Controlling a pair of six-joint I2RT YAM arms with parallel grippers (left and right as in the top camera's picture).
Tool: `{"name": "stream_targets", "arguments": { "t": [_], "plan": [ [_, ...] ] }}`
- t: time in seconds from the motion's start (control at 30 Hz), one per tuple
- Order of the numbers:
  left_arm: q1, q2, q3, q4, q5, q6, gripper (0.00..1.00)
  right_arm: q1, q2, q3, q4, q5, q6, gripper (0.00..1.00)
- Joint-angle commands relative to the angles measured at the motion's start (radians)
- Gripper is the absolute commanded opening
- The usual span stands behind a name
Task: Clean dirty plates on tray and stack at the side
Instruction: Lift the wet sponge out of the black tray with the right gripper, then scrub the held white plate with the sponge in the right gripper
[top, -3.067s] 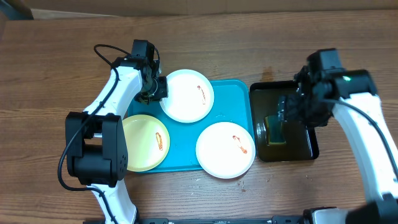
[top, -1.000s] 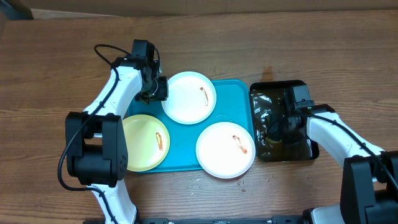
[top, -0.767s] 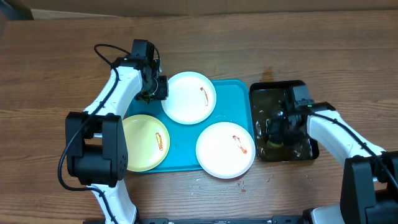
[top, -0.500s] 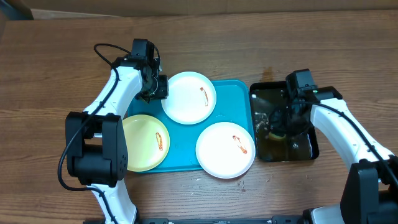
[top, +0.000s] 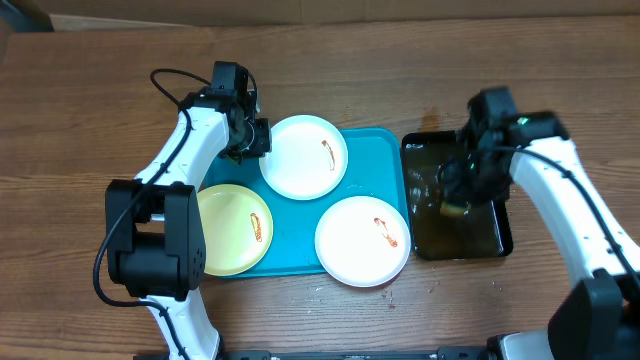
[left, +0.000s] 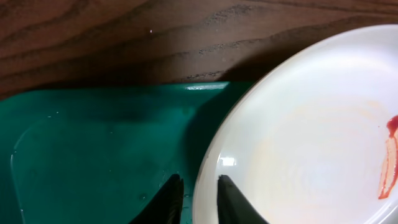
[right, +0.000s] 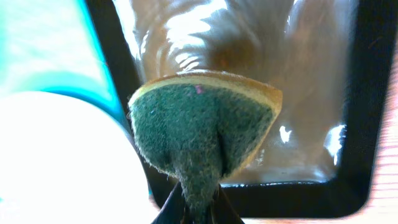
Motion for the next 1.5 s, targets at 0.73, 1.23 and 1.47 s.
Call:
{"name": "stream_targets", "arguments": {
  "t": [0.73, 1.23, 1.47],
  "plan": [
    [-0.034, 0.026, -0.084, 0.067, 0.000, 0.002, 0.04, 0.003, -0.093, -0.204, 0.320, 0.008, -0.002, 0.04],
    [-0.035, 0.027, -0.084, 0.072, 0.003, 0.021, 0.04, 0.089, -0.083, -0.024, 0.377, -0.194, -0.015, 0.04],
    [-0.035, 0.027, -0.084, 0.073, -0.005, 0.068, 0.04, 0.337, -0.026, 0.003, 0.545, 0.032, -0.088, 0.04]
  ]
}}
